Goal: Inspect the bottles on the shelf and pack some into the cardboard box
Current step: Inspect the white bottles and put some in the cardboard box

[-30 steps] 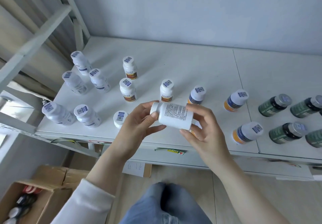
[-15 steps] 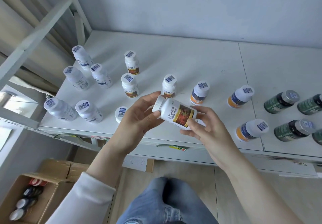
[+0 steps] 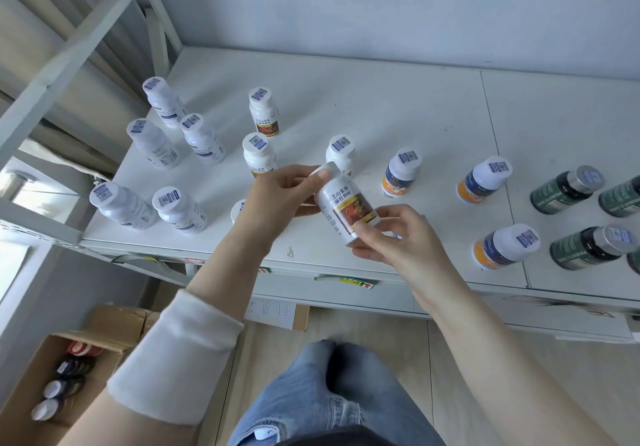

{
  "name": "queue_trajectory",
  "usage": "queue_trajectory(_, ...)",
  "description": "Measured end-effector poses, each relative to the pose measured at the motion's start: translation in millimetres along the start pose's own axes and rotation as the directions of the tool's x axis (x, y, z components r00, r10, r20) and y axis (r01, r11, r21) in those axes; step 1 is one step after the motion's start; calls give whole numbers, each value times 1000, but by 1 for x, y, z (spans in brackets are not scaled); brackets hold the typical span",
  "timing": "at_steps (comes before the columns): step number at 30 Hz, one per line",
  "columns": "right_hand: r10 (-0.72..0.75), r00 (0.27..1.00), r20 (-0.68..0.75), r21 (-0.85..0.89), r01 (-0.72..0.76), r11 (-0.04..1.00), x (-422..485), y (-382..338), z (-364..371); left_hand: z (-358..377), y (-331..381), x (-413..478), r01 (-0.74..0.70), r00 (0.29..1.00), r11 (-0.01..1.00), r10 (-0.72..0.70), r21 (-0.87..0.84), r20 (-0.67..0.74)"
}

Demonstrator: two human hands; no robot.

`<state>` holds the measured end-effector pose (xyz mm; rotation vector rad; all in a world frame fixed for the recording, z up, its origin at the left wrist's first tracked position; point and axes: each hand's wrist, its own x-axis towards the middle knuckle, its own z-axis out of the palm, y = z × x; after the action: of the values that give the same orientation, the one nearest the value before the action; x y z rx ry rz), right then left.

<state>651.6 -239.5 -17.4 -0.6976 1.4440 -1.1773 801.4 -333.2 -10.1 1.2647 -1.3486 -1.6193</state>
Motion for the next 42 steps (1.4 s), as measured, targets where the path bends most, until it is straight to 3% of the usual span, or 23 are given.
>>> queue_trajectory(3,45,997,-60,36,-43,998,-2,-8,6,-1,0,13,115,993,988,-115,108,-2)
queue_trajectory(5,35,991,-130,-30,-39,999,-3,-12,10,-2,-3,20,199,978,972,-205,127,39)
queue_trajectory(8,-68,974,-218,-241,14,970,-5,-17,15,-2,-7,27,347,928,938,-341,-16,149)
queue_trajectory(11,-256,946,-196,-493,131,860,-10,-21,21,-1,-11,27,470,871,863,-419,-186,255)
queue_trajectory(14,-367,917,-156,-576,218,788,-11,-21,25,0,-16,23,507,849,825,-427,-249,312)
queue_trajectory(17,-332,934,-132,-587,196,786,-9,-18,20,-5,-18,24,418,889,861,-322,-288,326)
queue_trajectory(20,-297,949,-108,-623,168,764,-7,-10,8,-12,-17,22,165,957,960,-101,-224,273)
queue_trajectory(23,-438,888,-138,-702,225,676,-3,-6,-3,-13,-20,17,-116,972,993,120,-35,203)
queue_trajectory(26,-531,838,-127,-792,237,563,1,-7,-11,-7,-33,13,-303,942,926,255,227,217)
queue_trajectory(38,-604,788,121,-937,291,193,17,-2,-26,5,-75,3,-491,871,696,401,524,284)
queue_trajectory(40,-603,782,157,-939,307,154,20,-3,-28,5,-78,3,-521,849,610,442,598,288)
queue_trajectory(42,-605,777,176,-938,319,137,25,-4,-31,5,-70,5,-508,844,587,487,631,226)
